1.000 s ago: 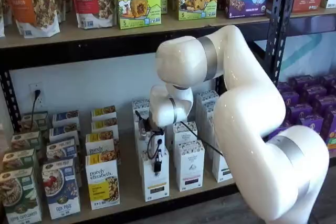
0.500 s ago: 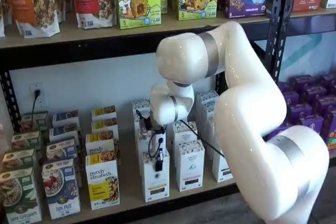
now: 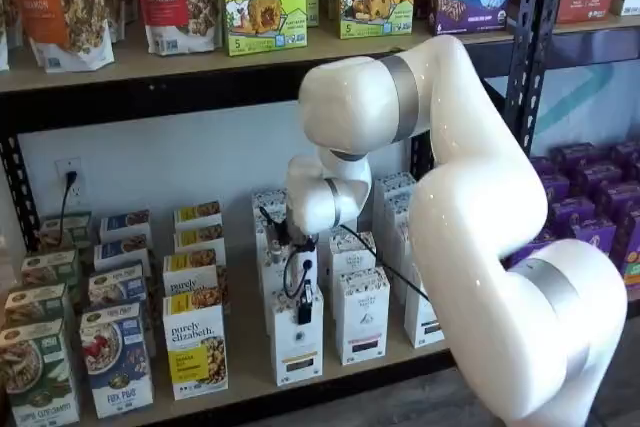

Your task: Pick up the white box with a yellow strip in the middle, on the bottom shelf, the fourth box from the left

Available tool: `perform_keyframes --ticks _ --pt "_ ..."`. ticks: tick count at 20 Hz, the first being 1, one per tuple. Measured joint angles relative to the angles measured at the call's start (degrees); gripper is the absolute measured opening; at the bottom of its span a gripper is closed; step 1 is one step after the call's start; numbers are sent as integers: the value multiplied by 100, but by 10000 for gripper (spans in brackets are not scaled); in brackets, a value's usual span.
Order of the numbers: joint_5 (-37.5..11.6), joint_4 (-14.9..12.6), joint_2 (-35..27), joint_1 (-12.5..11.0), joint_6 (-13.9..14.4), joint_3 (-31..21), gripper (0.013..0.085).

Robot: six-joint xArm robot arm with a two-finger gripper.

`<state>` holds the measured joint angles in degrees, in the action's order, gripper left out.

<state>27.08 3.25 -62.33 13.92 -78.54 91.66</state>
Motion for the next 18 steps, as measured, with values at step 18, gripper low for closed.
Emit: perform_keyframes --ticks 18 --pt "-34 -147 -127 103 230 95 490"
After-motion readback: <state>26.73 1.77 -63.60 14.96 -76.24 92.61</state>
